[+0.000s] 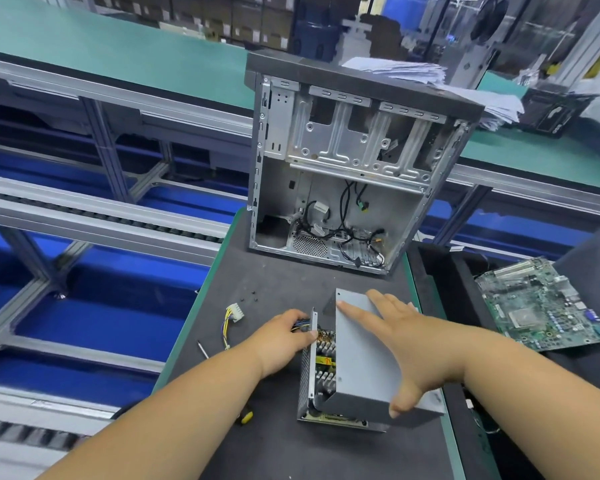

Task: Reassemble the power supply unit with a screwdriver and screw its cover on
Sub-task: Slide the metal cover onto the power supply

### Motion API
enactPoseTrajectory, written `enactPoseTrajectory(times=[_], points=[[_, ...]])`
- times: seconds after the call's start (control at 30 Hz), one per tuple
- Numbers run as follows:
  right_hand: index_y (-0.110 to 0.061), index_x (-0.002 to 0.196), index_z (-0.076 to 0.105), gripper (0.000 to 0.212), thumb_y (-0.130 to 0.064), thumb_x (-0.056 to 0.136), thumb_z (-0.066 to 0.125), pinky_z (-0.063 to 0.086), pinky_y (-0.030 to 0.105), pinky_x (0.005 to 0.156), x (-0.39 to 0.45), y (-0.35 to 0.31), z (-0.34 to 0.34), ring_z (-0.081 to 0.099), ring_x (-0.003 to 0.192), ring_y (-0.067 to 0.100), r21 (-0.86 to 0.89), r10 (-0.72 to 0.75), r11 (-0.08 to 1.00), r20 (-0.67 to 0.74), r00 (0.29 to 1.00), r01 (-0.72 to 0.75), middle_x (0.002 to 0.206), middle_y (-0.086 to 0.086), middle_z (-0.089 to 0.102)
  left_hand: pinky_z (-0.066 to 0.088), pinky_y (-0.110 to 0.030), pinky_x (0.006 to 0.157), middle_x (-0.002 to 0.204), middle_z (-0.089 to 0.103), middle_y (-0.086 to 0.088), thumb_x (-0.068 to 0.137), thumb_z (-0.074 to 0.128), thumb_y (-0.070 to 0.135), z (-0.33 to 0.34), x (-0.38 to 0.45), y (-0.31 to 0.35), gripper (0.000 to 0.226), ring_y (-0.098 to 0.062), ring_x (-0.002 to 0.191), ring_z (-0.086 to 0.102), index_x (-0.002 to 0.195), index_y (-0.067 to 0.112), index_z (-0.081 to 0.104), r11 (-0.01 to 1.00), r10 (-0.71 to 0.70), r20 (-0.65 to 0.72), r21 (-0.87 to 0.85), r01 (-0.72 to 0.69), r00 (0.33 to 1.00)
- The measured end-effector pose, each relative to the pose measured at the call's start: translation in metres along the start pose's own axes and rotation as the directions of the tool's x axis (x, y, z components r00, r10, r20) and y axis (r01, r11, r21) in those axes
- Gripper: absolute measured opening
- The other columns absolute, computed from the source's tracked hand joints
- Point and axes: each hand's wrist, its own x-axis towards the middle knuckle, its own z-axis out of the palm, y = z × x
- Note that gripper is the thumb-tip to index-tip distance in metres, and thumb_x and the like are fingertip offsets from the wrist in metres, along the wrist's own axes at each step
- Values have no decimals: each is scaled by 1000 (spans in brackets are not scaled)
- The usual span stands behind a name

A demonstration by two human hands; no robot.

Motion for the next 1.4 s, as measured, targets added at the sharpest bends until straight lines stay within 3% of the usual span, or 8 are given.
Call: enactPoseTrajectory(times=[0.13, 0.2, 0.4, 0.53, 0.7, 1.07, 1.27, 1.4], points=[[-65, 131, -34, 145, -62, 45, 83, 12, 43, 119, -19, 3, -30, -19, 149, 20, 67, -18, 997, -55, 998, 21, 160, -3, -26, 45, -34, 93, 125, 61, -5, 92, 61, 44, 0, 2, -3, 45, -30, 115, 58, 132, 28, 51, 999, -27, -3, -23, 26, 1000], [-65, 131, -33, 146, -61, 46, 85, 14, 42, 120, -19, 1, -39, -18, 149, 18, 77, -30, 996, -56, 998, 34, 160, -4, -25, 45, -32, 91, 120, 63, 0, 88, 66, 45, 0, 3, -4, 46, -21, 108, 61, 128, 27, 53, 996, -53, -16, -68, 52, 998], [-59, 135, -34, 145, -54, 55, 87, 6, 47, 121, 2, -11, -26, -16, 149, 19, 32, -40, 999, 40, 998, 39, 160, -3, -21, 49, -26, 91, 106, 70, 7, 78, 76, 43, -3, 5, -6, 37, -12, 99, 65, 111, 29, 64, 983, -85, -26, -168, 80, 996], [-61, 135, -33, 145, -55, 53, 87, 4, 47, 121, 9, -10, -19, -17, 149, 18, 51, -35, 998, 44, 998, 33, 160, -6, -21, 46, -13, 73, 105, 70, 8, 82, 74, 40, -4, 3, -4, 35, -12, 99, 65, 113, 29, 64, 982, -71, -21, -179, 66, 997], [-61, 133, -34, 146, -54, 51, 86, 4, 47, 119, 13, -10, -18, -15, 148, 17, 47, -39, 998, 54, 998, 37, 159, -8, -21, 44, -24, 90, 114, 67, 5, 87, 69, 37, -6, 5, -2, 35, -12, 106, 61, 120, 26, 64, 988, -82, -25, -135, 78, 996], [-60, 131, -39, 147, -52, 52, 85, 3, 49, 121, 18, -8, -18, -25, 147, 21, 11, -29, 1000, 108, 994, 28, 158, 0, -30, 45, -29, 94, 116, 66, 4, 86, 67, 41, -12, 14, 5, 37, -16, 106, 59, 120, 26, 64, 991, -48, -35, 126, 52, 998], [-58, 129, -42, 148, -52, 52, 84, 2, 50, 121, 20, -8, -17, -25, 147, 22, -19, -32, 999, 111, 993, 34, 158, 2, -31, 44, -27, 87, 116, 65, 4, 86, 66, 42, -11, 16, 3, 38, -15, 104, 59, 121, 27, 63, 988, -47, -37, 144, 52, 998], [-59, 129, -42, 148, -51, 53, 85, 2, 50, 121, 20, -6, -18, -23, 148, 22, -17, -37, 999, 115, 993, 39, 158, 1, -30, 46, -31, 96, 120, 65, 3, 87, 65, 42, -12, 14, 6, 39, -17, 108, 59, 123, 27, 62, 986, -49, -25, 159, 53, 998]])
